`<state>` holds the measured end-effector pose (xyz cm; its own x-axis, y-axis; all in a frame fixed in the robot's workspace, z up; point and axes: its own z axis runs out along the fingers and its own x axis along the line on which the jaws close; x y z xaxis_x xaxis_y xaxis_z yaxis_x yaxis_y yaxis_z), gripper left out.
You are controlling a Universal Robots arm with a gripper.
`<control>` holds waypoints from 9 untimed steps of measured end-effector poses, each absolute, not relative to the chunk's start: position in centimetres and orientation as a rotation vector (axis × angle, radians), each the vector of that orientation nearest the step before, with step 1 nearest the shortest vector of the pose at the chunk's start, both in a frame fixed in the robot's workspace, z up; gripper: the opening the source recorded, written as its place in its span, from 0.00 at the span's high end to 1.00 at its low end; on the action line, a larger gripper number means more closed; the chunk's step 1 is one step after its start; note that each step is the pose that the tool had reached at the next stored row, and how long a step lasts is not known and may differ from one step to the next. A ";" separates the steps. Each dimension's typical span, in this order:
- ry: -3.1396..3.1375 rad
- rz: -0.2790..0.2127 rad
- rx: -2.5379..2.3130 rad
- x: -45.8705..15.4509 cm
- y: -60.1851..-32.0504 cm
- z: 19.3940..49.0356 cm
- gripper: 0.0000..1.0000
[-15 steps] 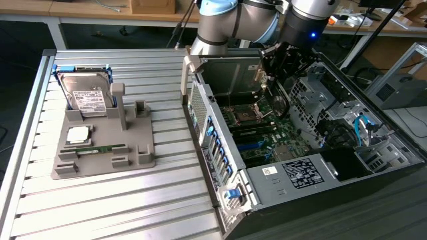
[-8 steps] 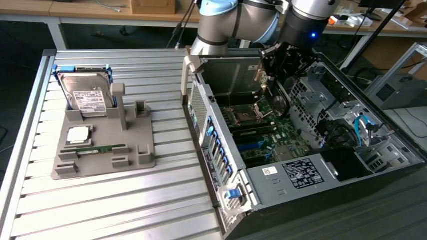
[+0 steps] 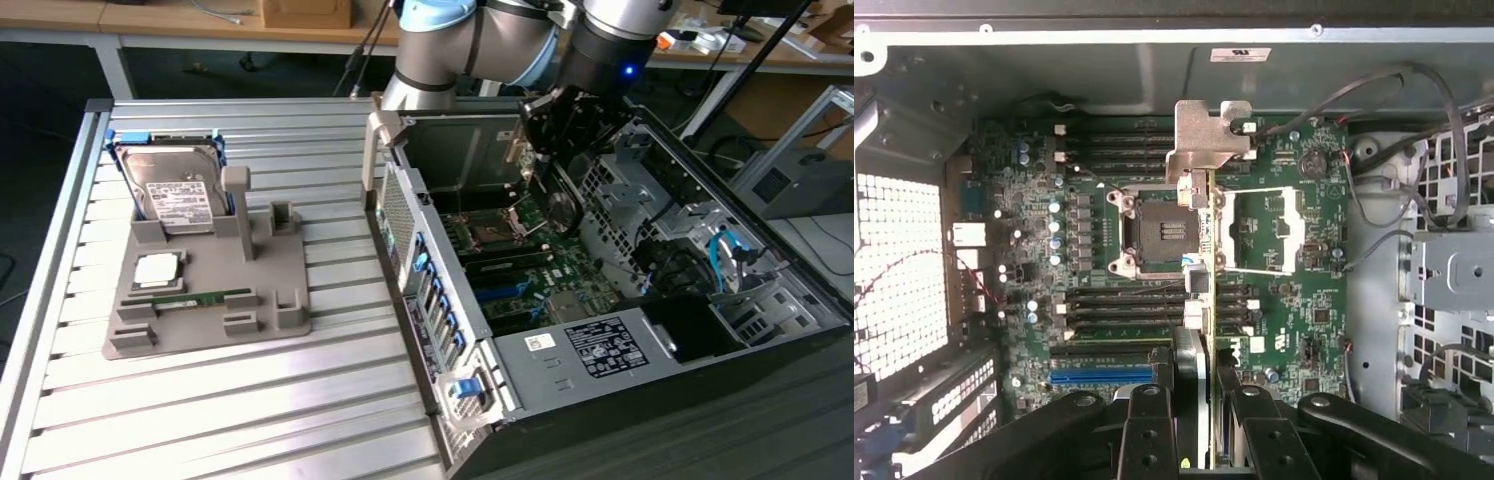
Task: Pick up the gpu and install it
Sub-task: 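Insert the gpu into the slot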
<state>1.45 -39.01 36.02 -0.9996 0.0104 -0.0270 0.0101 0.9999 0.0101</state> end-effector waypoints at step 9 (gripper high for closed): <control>3.114 0.016 -0.061 1.5 -39.0 36.0 0.73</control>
